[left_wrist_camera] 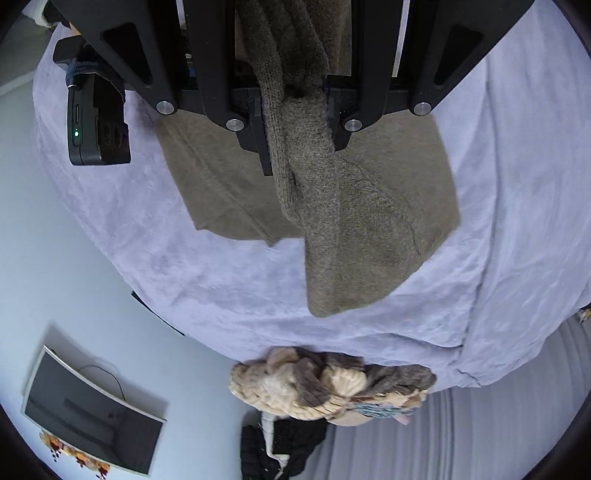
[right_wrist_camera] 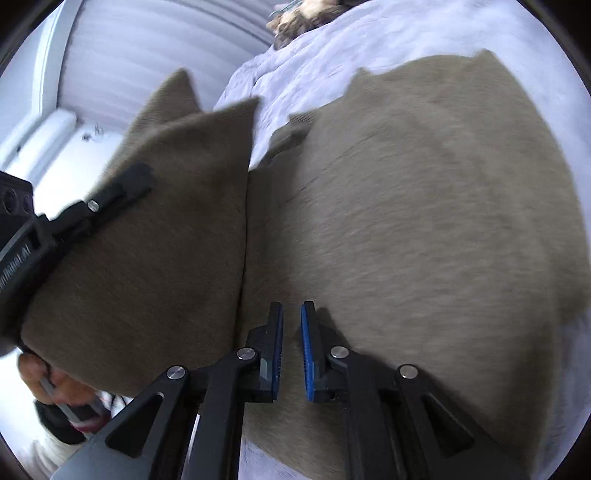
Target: Fold small clothes
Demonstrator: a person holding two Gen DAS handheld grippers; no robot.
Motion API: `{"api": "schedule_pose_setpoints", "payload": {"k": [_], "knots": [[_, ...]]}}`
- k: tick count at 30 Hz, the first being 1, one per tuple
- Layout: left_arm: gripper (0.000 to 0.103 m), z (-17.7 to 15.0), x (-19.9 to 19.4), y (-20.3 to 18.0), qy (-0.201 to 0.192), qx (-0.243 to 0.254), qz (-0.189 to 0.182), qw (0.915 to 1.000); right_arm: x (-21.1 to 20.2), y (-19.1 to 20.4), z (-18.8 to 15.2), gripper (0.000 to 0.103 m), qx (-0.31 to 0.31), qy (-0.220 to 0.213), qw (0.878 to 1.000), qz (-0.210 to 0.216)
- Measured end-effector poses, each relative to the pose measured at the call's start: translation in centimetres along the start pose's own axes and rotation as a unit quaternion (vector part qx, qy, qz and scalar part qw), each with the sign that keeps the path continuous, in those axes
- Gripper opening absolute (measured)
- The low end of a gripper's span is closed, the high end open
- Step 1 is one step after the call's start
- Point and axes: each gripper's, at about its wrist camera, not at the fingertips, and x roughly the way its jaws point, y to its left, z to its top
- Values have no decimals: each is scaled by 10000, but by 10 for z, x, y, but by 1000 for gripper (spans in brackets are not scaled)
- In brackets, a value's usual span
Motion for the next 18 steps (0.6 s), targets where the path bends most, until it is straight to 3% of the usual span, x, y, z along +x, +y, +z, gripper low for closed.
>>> {"api": "schedule_pose_setpoints", "payload": {"k": [4,7,8,10,11,14,18], "knots": [[21,-13,44,-37,391,205,-21,9990,-15,-33,0,11,505,-196,9974,485],[24,-17,50,-39,423,153,20,9990,-14,-38,2,11,588,-248,9961,610],[29,-17,45,-38,369,133,84,9992,-15,-40,4,11,606,-254,9959,626],[79,-14,29,-35,103,125,325,9993,-14,-44,9,15,741,-304,9940,751],[85,-14,14,-31,-211,121,449,9987,-15,-48,11,22,849,-341,9920,865],[85,-14,-13,-11,-532,-49,316,9981,-19,-59,12,40,1339,-562,9783,1478],[85,-25,-25,38,-723,-760,658,9923,-13,-68,17,48,1747,-628,9607,2066]]}}
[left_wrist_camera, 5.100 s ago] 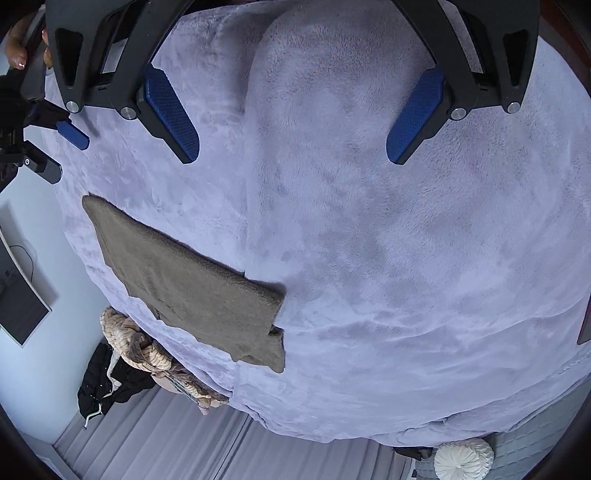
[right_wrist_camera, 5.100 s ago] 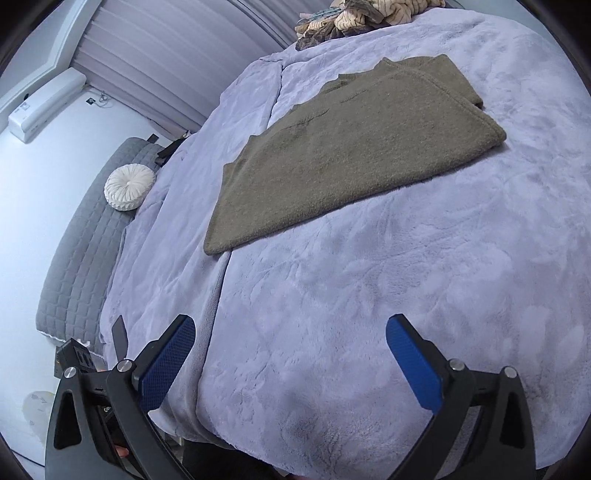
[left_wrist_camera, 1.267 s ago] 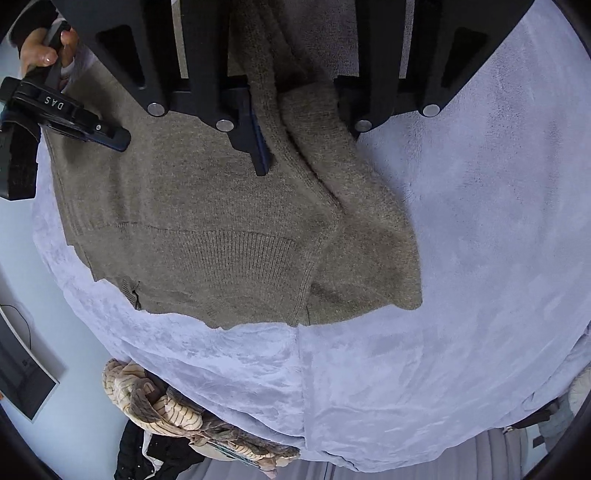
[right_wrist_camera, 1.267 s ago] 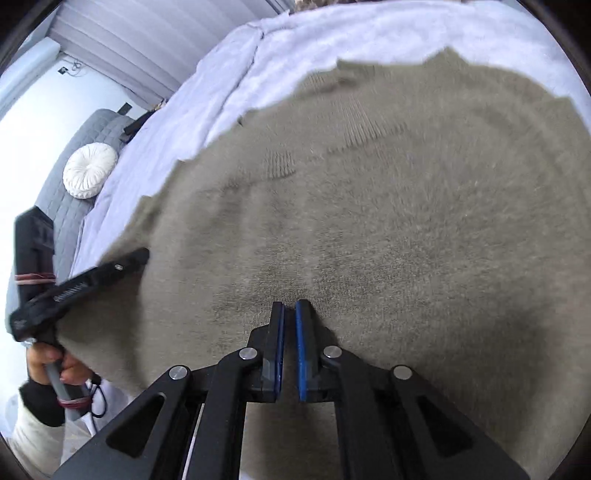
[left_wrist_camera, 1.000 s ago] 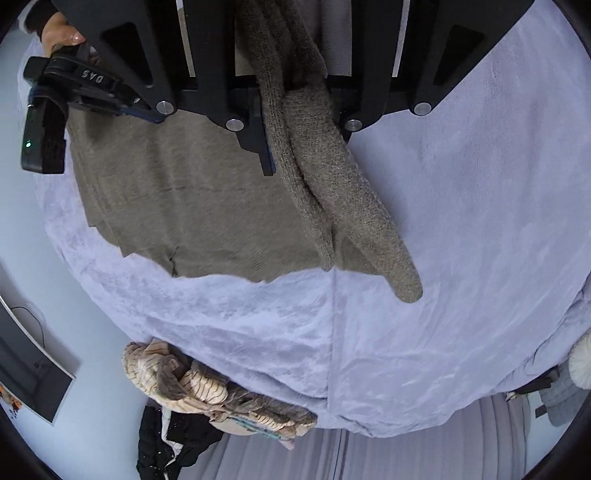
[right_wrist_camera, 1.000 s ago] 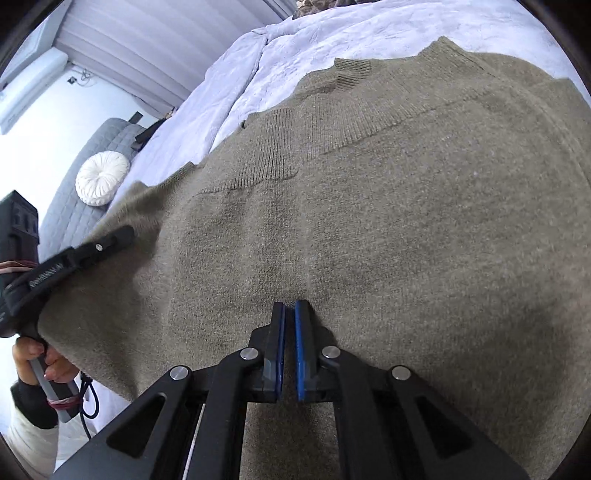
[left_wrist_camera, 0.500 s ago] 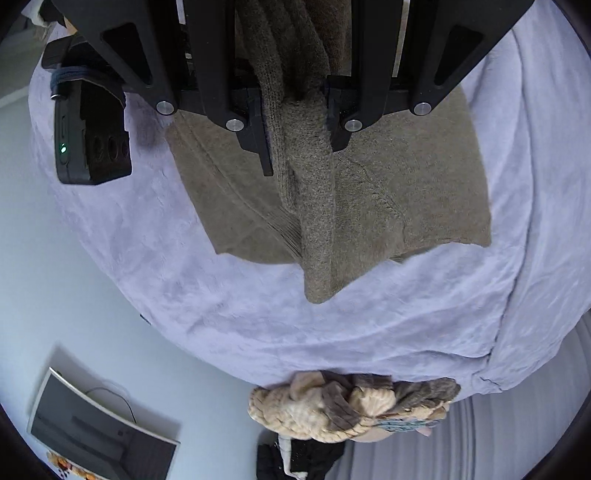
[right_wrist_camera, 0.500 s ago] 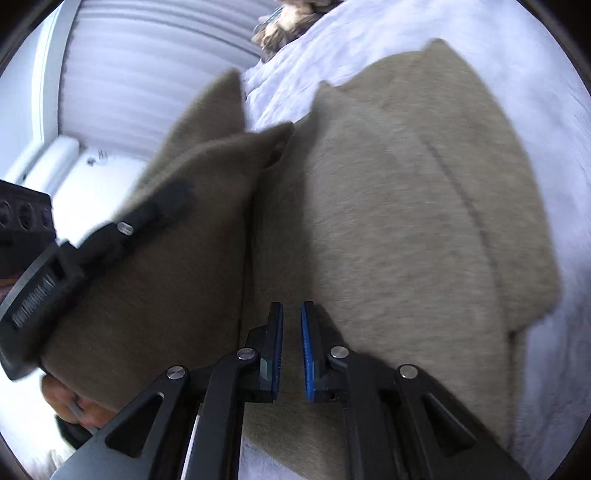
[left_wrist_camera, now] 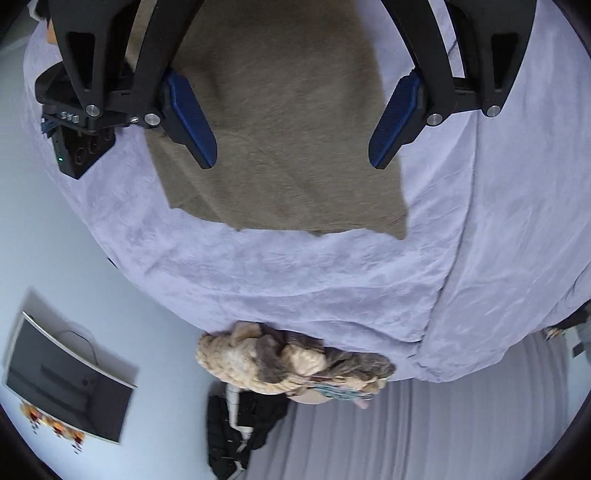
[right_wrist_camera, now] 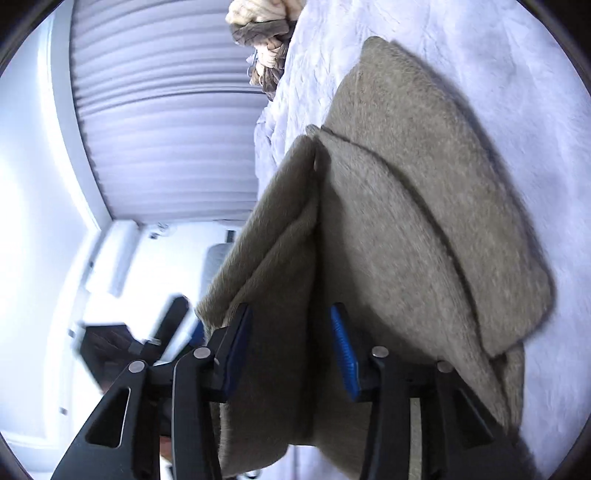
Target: Fold small clothes
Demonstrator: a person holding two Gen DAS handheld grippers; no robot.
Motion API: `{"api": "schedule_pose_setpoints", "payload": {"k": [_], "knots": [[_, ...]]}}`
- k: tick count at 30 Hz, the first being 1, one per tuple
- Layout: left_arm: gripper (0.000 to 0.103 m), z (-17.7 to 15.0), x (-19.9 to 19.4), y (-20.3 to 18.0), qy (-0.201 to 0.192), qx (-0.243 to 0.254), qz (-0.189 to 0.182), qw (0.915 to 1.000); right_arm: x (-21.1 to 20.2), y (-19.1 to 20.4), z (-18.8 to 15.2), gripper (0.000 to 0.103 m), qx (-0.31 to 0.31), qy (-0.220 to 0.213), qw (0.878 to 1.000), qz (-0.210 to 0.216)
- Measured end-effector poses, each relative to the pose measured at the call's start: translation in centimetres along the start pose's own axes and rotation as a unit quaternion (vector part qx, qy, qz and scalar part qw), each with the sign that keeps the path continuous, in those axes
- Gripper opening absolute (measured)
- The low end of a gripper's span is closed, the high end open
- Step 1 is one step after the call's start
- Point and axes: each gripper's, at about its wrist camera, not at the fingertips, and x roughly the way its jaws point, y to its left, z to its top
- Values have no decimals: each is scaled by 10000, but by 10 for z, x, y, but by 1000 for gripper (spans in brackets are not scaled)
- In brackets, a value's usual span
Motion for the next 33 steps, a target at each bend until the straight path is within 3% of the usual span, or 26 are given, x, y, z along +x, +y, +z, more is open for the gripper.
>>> {"api": "schedule_pose_setpoints", "payload": {"k": [3,5,8,12,13,15,16,17,20,24,26,30,33], "knots": [[85,-14,9,45,172,-604,460,9970,4,2,10,53,41,162,9999,25],[85,-28,15,71,331,-922,671,9929,8,5,19,65,27,273,9996,62],[85,-45,27,90,552,-1055,797,9897,18,11,26,77,50,340,9990,299],[85,-58,40,92,752,-1022,819,9885,27,24,33,78,-90,608,9980,-158],[85,-59,41,91,738,-1012,841,9885,35,31,34,76,-298,687,9965,-376],[85,-59,44,89,741,-1003,906,9880,54,51,35,40,-874,804,9872,-1064],[85,-57,42,88,763,-1005,939,9876,60,59,32,16,-1133,835,9802,-1395],[85,-56,41,88,795,-1002,945,9873,63,69,29,16,-1370,799,9751,-1549],[85,-44,30,78,686,-880,651,9916,49,108,29,16,-1991,516,9706,-1247],[85,-29,23,46,488,-476,388,9969,17,133,30,16,-2541,259,9590,-1229],[85,-29,31,27,505,-180,392,9978,-1,123,30,16,-2509,164,9576,-1406],[86,-43,55,8,717,42,384,9967,-55,81,20,16,-1863,-44,9659,-1800],[97,-49,62,9,737,0,407,9964,-57,43,25,16,-1517,-40,9639,-2185]]}}
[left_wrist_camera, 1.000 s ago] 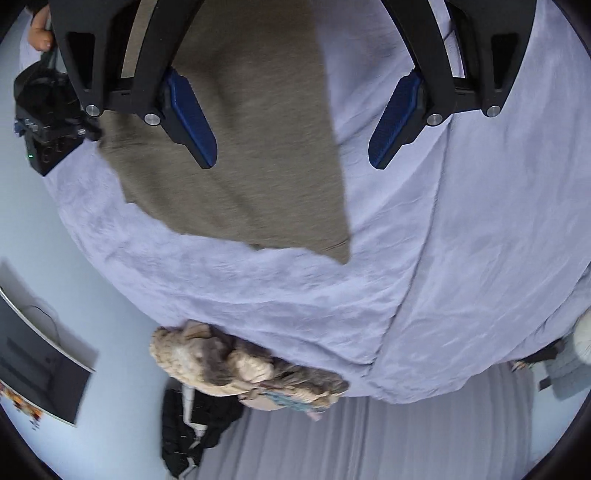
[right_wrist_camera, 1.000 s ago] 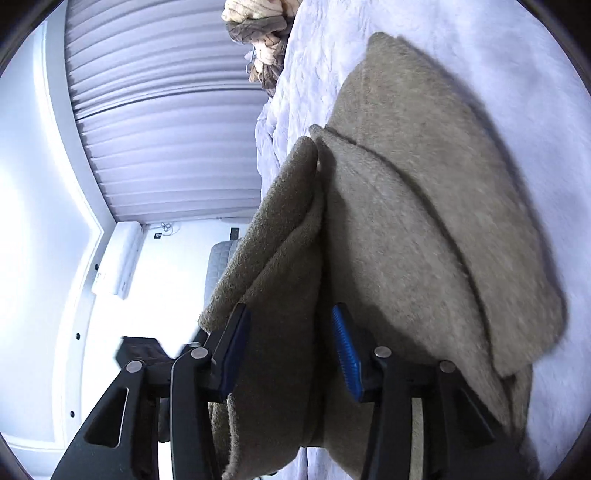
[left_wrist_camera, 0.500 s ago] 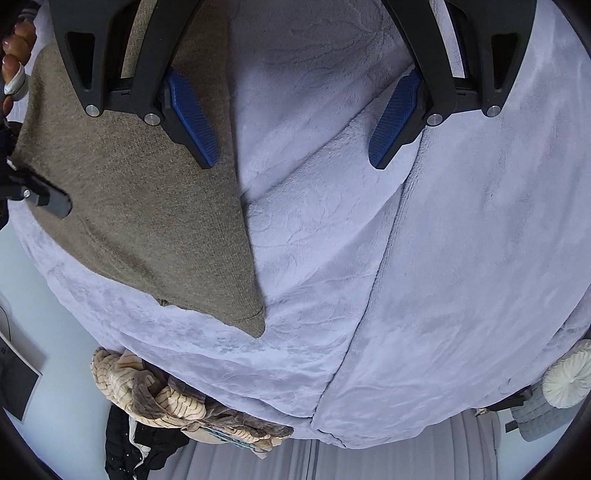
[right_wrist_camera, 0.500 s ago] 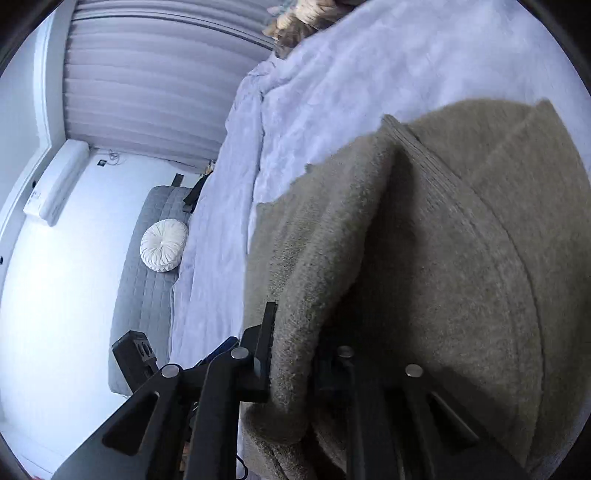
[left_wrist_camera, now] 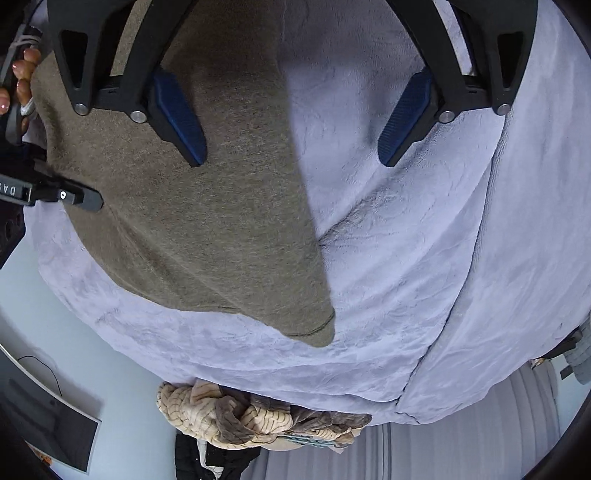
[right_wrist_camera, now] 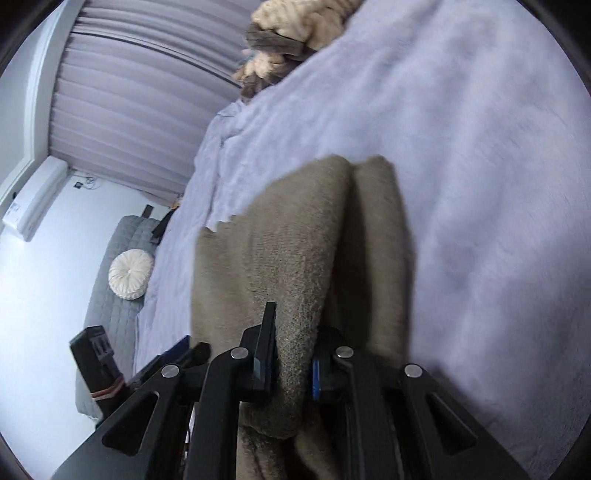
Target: Fold small clothes
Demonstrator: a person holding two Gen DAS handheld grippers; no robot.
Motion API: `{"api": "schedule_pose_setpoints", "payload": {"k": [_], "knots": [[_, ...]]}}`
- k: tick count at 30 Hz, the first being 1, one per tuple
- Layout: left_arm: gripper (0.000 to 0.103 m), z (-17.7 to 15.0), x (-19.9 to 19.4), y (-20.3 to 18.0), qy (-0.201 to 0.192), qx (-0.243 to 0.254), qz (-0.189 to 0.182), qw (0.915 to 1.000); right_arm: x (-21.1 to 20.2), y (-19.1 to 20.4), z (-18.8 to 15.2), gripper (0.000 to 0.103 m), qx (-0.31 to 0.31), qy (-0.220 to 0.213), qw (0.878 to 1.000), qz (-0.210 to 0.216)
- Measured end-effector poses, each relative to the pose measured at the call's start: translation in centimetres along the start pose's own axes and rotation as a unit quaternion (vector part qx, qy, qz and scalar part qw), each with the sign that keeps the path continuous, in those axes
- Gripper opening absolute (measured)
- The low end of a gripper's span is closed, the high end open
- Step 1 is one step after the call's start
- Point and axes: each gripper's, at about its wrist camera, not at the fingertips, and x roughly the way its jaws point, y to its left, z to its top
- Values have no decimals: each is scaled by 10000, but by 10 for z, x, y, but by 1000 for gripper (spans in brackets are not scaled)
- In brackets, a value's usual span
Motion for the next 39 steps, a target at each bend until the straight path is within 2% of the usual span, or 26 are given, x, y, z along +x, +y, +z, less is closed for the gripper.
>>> {"api": "schedule_pose_setpoints", "payload": {"k": [3,4,7,8,10,12,14,16,18,20,22,24,27,29,30,33,37,39], "knots": [[97,3,-1,8,68,-163,-64,9998,-6,-24,-4,16,333,-22,9988,361],[97,5,-3,8,60,-143,-27,9999,-8,-26,-1,19,407,-26,9980,475],[97,11,-12,8,-175,-58,311,9993,-11,-29,11,26,618,-146,9962,591],[97,14,-18,9,-369,-56,518,9980,-8,-27,13,21,582,-139,9967,554],[97,22,-27,13,-672,-109,820,9943,-9,-12,17,17,228,-141,9990,350],[97,29,-27,20,-736,-266,839,9934,-16,13,16,16,-308,-283,9991,34],[97,34,-19,23,-612,-364,890,9935,-25,35,13,15,-859,-501,9941,-431],[97,33,0,19,-383,-192,1132,9927,-28,41,10,14,-1195,-631,9860,-980],[98,25,21,17,-172,-71,1276,9917,-18,23,11,12,-1018,-401,9844,-1381],[98,21,22,24,-152,-258,1184,9925,-15,-9,11,11,-402,-221,9926,-1128],[97,19,19,32,-30,-332,1155,9927,-24,-22,9,11,19,-318,9962,-815],[97,17,14,39,112,-230,1192,9925,-30,-15,7,11,-100,-331,9942,-1017],[97,12,-5,45,118,-207,787,9966,-46,-3,-1,31,-236,-334,9922,-1182],[97,8,-18,45,138,-180,493,9985,-57,-2,-10,57,-101,-263,9965,-790],[97,6,-22,43,150,-138,409,9990,-62,-1,-16,61,-43,-215,9982,-557],[97,-2,-31,36,217,-33,213,9995,-70,4,-36,61,-61,-18,9999,-114],[97,-15,-37,20,285,-71,-86,9995,-70,16,-55,61,-111,195,9997,7],[97,-23,-39,10,310,1,-105,9995,-72,24,-59,60,-202,172,9996,-76]]}}
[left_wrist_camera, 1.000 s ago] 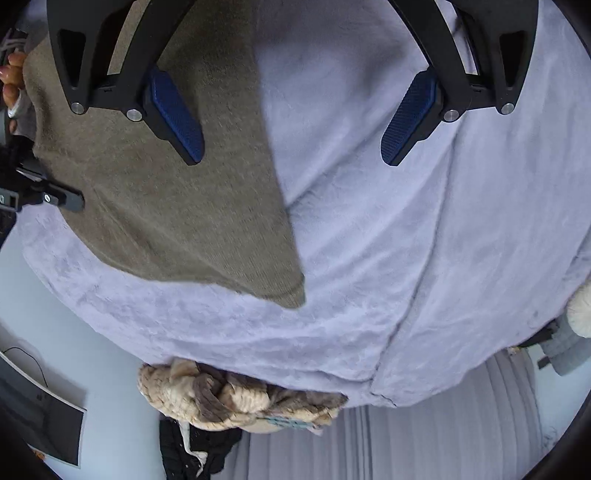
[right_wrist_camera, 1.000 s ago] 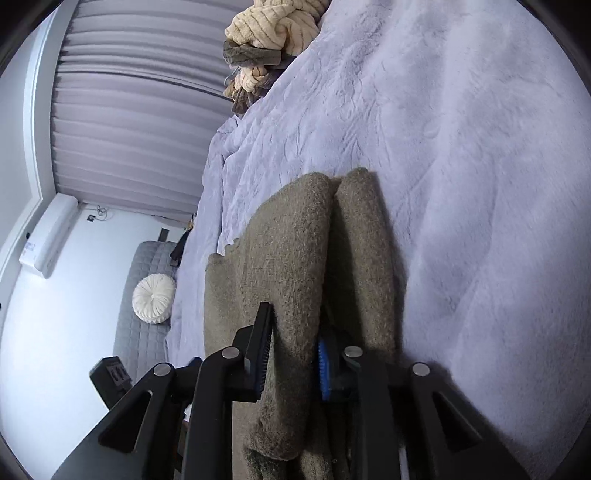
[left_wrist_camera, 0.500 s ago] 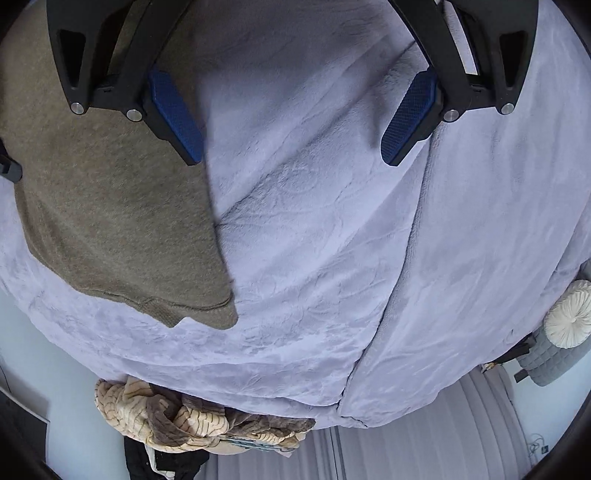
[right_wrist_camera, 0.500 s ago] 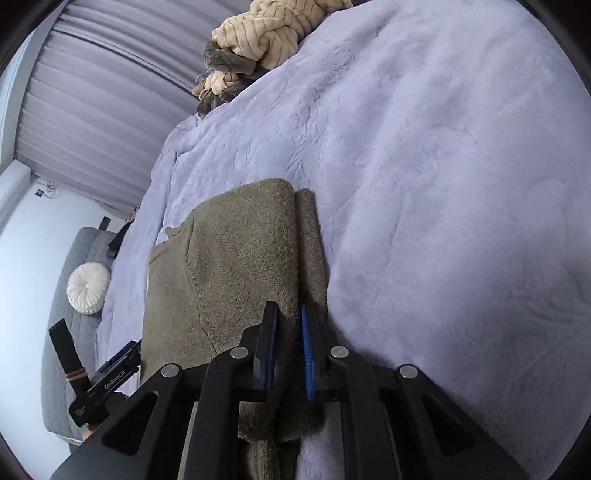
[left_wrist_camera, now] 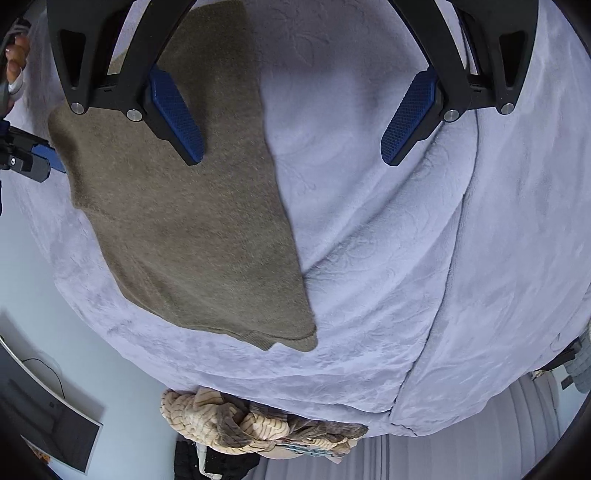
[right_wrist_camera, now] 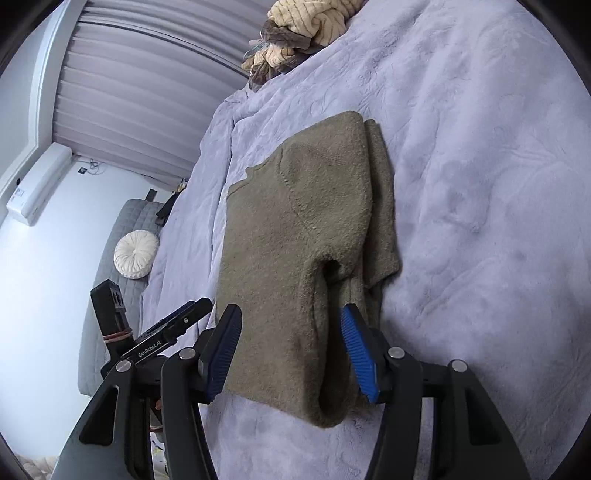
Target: Fold small clothes
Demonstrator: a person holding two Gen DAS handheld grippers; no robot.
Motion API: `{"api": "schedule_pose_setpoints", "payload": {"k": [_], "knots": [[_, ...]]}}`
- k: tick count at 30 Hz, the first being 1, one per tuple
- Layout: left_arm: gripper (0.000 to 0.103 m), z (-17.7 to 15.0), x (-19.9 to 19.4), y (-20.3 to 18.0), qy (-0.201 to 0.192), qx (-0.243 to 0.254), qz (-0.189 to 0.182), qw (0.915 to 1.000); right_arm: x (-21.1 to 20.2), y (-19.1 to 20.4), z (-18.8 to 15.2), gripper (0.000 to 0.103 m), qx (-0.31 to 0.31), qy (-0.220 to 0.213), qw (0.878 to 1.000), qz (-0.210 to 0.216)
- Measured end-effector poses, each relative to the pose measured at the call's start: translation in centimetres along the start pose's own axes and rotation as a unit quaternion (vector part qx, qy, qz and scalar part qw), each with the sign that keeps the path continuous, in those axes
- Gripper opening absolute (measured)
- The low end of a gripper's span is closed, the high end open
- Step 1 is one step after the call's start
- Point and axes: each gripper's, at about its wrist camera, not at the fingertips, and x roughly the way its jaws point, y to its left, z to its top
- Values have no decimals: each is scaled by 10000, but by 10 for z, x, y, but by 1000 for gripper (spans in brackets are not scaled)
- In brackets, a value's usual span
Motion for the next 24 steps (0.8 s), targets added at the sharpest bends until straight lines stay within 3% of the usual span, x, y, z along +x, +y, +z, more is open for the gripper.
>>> {"api": "schedule_pose_setpoints", "payload": {"k": [4,6,7,8,11,14,18,20,24], "knots": [[97,-24,10,-11,225,123,122,9996,-1,16,-8,59,-481,-30,9952,-847],[97,-33,11,-9,244,56,101,9996,2,10,-14,44,-442,103,9952,-868],[97,-37,9,-7,236,4,84,9997,2,6,-18,22,-371,158,9958,-826],[97,-40,7,-6,220,-52,47,9997,1,4,-21,14,-373,158,9954,-870],[97,-45,6,-5,251,-64,69,9996,-1,6,-26,13,-574,146,9928,-1042],[98,-50,11,-4,327,-130,46,9994,12,6,-31,13,-876,270,9843,-1509],[97,-54,8,1,378,-331,-30,9987,13,-7,-36,14,-681,252,9868,-1446],[97,-54,4,-1,384,-286,26,9989,10,-9,-37,23,-646,244,9861,-1509],[97,-54,-5,-8,312,-58,222,9993,1,-7,-41,24,-592,200,9865,-1516]]}}
